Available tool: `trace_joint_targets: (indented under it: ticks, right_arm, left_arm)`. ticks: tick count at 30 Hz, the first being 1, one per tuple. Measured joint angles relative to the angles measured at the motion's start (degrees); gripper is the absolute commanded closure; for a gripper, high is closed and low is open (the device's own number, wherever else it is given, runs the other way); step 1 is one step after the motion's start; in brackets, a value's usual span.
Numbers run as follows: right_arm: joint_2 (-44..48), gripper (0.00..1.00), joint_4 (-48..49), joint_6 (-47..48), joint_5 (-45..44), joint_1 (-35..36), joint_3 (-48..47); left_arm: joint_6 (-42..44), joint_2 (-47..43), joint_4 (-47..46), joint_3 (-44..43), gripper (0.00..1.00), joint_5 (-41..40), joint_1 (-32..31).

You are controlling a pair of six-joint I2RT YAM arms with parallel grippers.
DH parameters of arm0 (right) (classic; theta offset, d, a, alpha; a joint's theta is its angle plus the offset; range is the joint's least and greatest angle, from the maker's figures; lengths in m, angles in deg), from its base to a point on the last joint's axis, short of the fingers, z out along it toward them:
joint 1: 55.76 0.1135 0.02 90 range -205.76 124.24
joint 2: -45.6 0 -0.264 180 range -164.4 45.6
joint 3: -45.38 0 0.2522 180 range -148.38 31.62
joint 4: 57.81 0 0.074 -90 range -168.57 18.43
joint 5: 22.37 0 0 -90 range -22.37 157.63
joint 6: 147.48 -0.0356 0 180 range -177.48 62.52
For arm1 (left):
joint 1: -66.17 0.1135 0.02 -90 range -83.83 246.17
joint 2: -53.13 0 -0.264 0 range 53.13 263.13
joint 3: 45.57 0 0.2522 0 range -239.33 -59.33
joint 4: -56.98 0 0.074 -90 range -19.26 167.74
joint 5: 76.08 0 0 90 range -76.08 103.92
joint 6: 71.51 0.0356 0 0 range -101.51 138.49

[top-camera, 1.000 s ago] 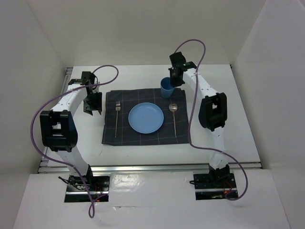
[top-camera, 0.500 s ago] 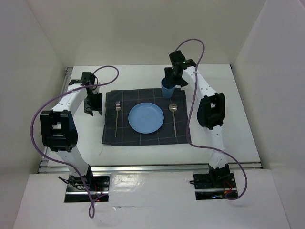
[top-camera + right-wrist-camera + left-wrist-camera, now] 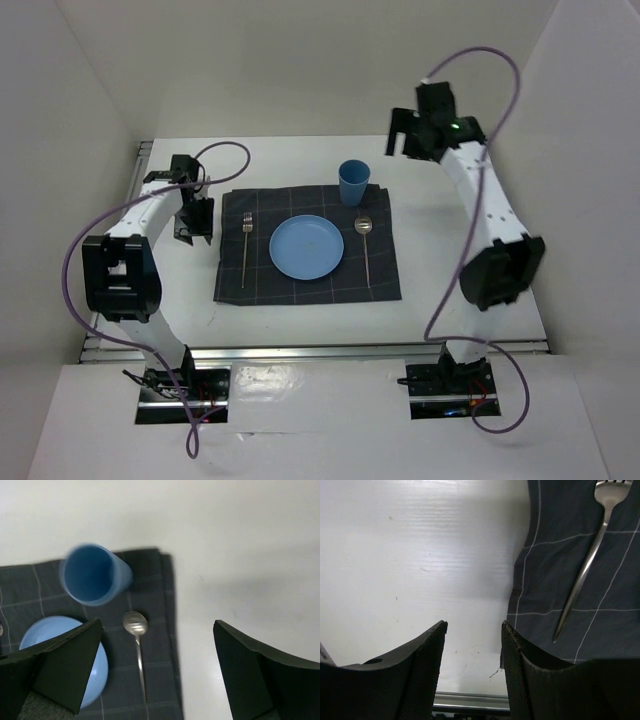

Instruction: Set the dinner table for one person

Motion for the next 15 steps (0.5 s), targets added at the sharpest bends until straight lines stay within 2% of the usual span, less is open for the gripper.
trace_joint_targets:
  ticks: [4, 7, 11, 15]
  right_arm:
    - [18.21, 0.00, 2.54, -1.05, 3.85, -12.85, 22.36]
    - [27.30, 0.00, 2.47, -1.99, 3.85, -21.77, 35.93]
    - [36.22, 0.00, 1.68, -3.45, 2.23, -23.39, 47.80]
    - [42.71, 0.00, 1.11, -5.35, 0.90, -22.97, 51.65]
  left_arm:
    - [0.90, -2.78, -0.96, 2.23, 0.44, -3.56, 0.02]
    - [1.03, -4.09, -1.55, 2.51, 0.44, -6.69, 0.57]
    - [0.63, -7.54, -2.69, 3.26, 0.44, -11.63, 4.02]
    - [-0.63, -16.20, -5.16, 6.82, 0.44, -15.65, 9.46]
